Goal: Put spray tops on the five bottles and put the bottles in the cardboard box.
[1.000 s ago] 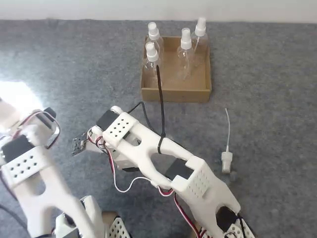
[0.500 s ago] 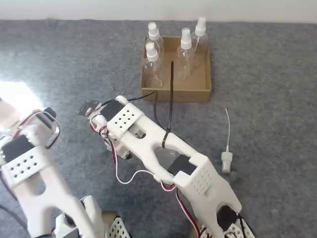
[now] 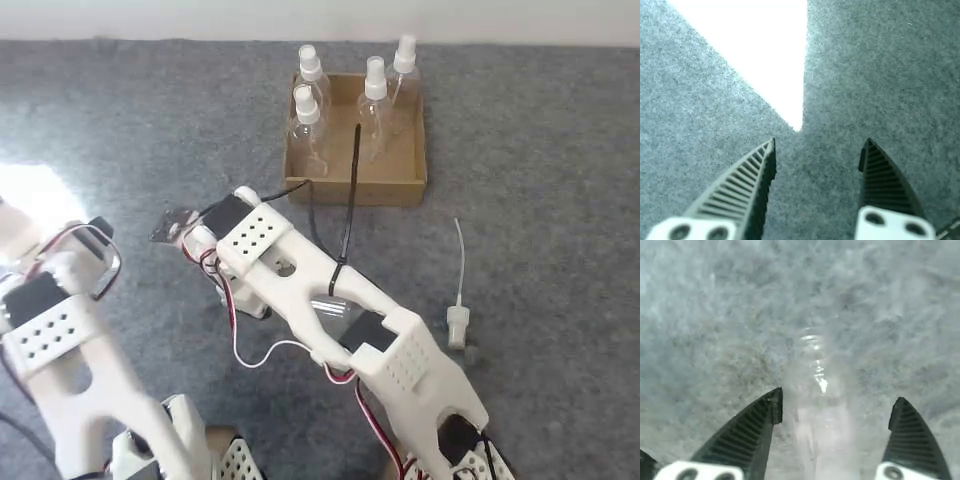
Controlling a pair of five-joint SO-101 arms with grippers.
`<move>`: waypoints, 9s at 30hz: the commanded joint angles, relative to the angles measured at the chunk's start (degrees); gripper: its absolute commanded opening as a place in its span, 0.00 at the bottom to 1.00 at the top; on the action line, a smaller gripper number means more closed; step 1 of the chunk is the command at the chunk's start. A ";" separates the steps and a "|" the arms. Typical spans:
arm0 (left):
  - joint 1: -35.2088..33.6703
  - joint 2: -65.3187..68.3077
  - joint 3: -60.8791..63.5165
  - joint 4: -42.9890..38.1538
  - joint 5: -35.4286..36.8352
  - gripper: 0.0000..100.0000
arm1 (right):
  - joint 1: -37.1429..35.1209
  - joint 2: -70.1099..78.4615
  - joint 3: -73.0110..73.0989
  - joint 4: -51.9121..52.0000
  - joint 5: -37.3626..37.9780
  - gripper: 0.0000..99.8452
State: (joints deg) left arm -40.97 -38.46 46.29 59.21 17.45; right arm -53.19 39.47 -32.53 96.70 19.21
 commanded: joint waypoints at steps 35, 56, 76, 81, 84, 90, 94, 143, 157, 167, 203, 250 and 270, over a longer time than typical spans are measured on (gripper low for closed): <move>-0.18 -1.93 -0.48 -0.79 0.35 0.25 | 6.37 -10.51 -3.52 5.93 7.38 0.17; 0.26 -1.93 -0.48 -0.62 0.35 0.25 | 13.85 -53.41 23.03 6.02 2.20 0.17; 11.69 -2.37 -1.01 2.29 -1.14 0.25 | 51.12 -84.26 63.21 -20.26 -1.05 0.18; 17.05 -2.37 -1.01 2.55 -2.11 0.25 | 56.04 -87.43 69.01 -24.04 -1.14 0.18; 21.54 -2.37 -3.21 5.54 -3.69 0.25 | 59.65 -89.71 69.98 -24.84 -3.08 0.18; 34.64 -2.37 -7.43 11.25 -9.67 0.25 | 68.00 -93.93 70.15 -24.57 -4.04 0.18; 43.34 -2.02 -7.69 12.75 -9.93 0.26 | 73.98 -95.96 70.15 -24.57 -3.87 0.18; 86.95 29.80 -27.21 4.13 2.73 0.31 | 95.34 -109.32 77.80 -27.82 -4.22 0.18; 88.79 45.45 -27.47 -8.62 5.89 0.27 | 95.08 -109.32 78.86 -28.00 -4.22 0.18; 88.79 52.92 -29.76 -10.73 2.29 0.22 | 95.08 -109.32 78.86 -27.82 -4.22 0.18; 93.10 43.87 -33.89 -0.44 10.55 0.28 | 92.53 -109.32 79.03 -27.38 -4.66 0.18; 93.36 50.46 -33.63 -2.90 1.85 0.20 | 90.42 -109.41 79.65 -25.27 -4.22 0.18; 90.02 66.81 -48.57 5.45 1.58 0.05 | 90.42 -109.41 79.65 -24.57 -4.22 0.18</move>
State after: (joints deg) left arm 49.32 28.62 1.63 62.99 19.03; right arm 37.63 -68.75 47.38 71.47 15.16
